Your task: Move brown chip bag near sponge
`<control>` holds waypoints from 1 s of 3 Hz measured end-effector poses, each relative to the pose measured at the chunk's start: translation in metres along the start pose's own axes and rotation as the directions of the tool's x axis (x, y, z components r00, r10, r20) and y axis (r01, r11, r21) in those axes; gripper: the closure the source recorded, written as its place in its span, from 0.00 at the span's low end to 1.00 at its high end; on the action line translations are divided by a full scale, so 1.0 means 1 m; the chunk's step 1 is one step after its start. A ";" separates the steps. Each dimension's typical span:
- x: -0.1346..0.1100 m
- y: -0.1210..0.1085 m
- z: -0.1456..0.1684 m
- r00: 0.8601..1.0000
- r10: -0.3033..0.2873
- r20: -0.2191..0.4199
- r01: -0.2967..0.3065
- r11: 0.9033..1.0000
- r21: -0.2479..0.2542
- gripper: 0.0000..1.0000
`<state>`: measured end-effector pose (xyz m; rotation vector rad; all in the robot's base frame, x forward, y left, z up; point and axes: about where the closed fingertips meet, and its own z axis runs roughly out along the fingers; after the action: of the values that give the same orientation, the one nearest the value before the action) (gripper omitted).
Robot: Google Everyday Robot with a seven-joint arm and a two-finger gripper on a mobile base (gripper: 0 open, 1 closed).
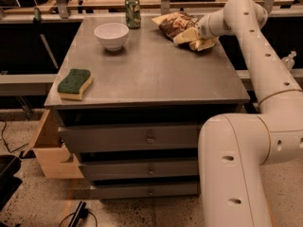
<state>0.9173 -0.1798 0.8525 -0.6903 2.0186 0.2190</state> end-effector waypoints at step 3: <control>0.004 0.005 0.009 1.000 0.002 -0.009 -0.002 1.000 -0.011 0.84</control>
Offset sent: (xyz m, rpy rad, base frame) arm 0.0010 0.0019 -0.0036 0.0008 0.0053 0.0016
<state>0.9196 -0.1734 0.8436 -0.6967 2.0278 0.2288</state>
